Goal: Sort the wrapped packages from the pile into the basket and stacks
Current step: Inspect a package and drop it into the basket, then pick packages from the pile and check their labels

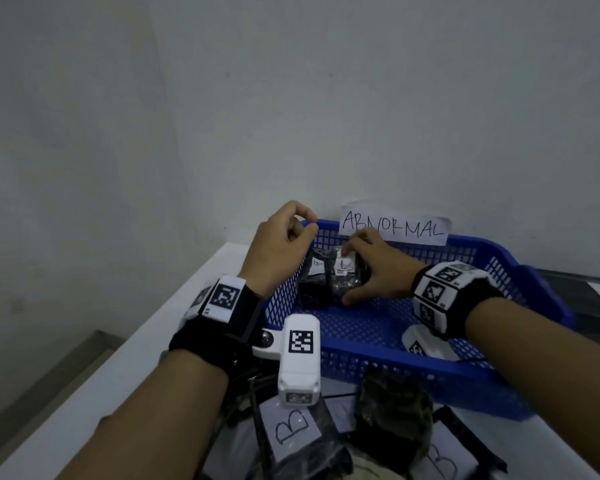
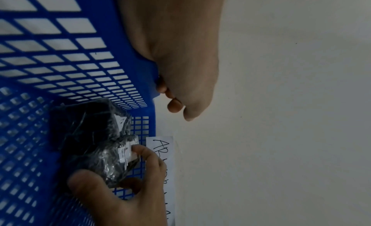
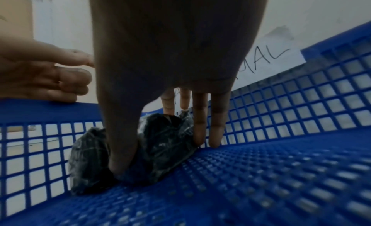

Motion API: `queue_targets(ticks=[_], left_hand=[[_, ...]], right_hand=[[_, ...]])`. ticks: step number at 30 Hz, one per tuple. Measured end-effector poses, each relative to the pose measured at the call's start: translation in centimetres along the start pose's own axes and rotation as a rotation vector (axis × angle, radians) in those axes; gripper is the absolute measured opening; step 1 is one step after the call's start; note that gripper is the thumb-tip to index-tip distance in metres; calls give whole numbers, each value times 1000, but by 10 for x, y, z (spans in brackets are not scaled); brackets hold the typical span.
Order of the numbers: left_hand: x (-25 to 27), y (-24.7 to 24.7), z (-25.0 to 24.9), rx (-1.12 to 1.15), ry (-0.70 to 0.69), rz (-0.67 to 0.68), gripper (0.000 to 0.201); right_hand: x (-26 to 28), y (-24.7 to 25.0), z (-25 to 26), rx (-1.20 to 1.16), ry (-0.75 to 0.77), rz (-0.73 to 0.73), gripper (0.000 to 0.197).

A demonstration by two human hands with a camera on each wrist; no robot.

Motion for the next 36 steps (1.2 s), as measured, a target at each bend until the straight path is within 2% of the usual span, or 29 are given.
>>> queue_targets(ticks=[4,11,13,16,19,23,27,30,31,33,35,36], left_hand=[[1,-2,-2,-148,-77,32,5],[4,-5,-10,-448,-278,-19,7],[9,-5,-14,-560,-332,-34,5],[16,-9,-22,-705,-421,-13,9],[12,-5,-24,-579,-292,-88,6],[7,3,-36,-328,-166,-202,10],[8,11,-56,-202,-98,-205,12],[15,15,-70,-150,-85,-211,12],[19,16,-74,-137,-85,-211,13],[29,17,-79,-113,-73,-203,16],[40,18,-83,-60,-39,-192,16],[45,18,-85,-21,-17,-193,15]], right_hand=[[0,1,2,64,-21,11,88],[10,12,5,276,-30,49,102],[16,26,10,279,-30,-14,95],[31,55,20,262,-36,-155,68],[55,81,34,253,-10,-245,49],[92,98,54,206,24,-254,41],[129,96,79,170,101,-163,26],[157,76,95,170,172,29,19],[165,67,99,182,186,115,21],[177,49,104,254,187,247,43],[186,32,105,404,178,294,71],[187,25,103,473,181,291,78]])
Point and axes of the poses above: each hand's wrist, its own x-axis away from the middle knuckle, its own y-axis out of the back of the hand, z = x × y, the point moved 2 cm from there along -x, towards the middle knuckle, and after that the axes turned 1 degree about y, right-handed, at the moved point
